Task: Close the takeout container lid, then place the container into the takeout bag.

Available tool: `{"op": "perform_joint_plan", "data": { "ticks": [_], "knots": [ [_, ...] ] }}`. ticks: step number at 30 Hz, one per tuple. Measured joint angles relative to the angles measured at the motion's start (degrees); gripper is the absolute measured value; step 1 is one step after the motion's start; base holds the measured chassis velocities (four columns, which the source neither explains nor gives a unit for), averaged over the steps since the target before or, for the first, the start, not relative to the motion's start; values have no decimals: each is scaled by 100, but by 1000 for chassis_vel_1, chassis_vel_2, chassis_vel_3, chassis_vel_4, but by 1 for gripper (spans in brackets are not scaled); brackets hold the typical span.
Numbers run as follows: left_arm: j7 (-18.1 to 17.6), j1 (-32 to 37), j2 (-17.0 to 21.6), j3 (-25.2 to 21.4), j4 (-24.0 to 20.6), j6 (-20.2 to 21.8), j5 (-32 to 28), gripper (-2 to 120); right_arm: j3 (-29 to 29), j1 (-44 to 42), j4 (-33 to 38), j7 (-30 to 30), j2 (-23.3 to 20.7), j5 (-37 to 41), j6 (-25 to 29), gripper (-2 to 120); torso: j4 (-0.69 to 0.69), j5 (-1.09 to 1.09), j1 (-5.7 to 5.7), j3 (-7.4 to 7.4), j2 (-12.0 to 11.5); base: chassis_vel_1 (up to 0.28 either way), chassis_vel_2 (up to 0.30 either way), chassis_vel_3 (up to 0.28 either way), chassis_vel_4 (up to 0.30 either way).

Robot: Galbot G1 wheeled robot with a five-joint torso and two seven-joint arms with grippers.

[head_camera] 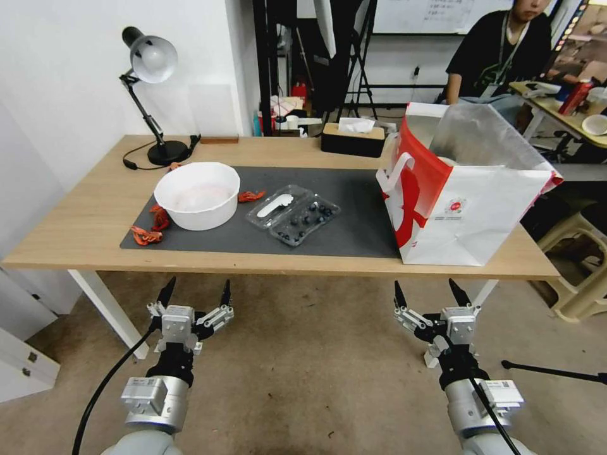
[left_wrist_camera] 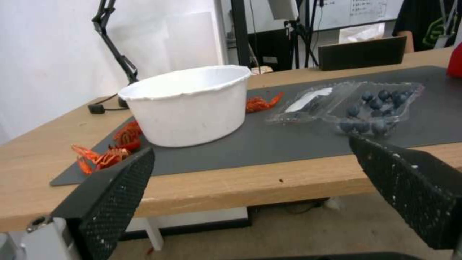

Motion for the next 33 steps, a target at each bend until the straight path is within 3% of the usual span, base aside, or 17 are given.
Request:
{"op": "perform_joint_plan", "data": {
  "ticks": [28, 33],
  "knots": [
    [-1, -5, -6, 4, -2, 18, -8, 100, 4, 19, 5, 2, -2, 9, -38, 100, 0, 0, -1, 0, 0, 0, 0, 0, 0],
    [-56, -175, -226, 226, -167, 558, -243, 100, 132, 279, 154, 55, -38, 179, -594, 100, 0, 0, 0, 0, 0, 0, 0, 0, 0]
  ]
}}
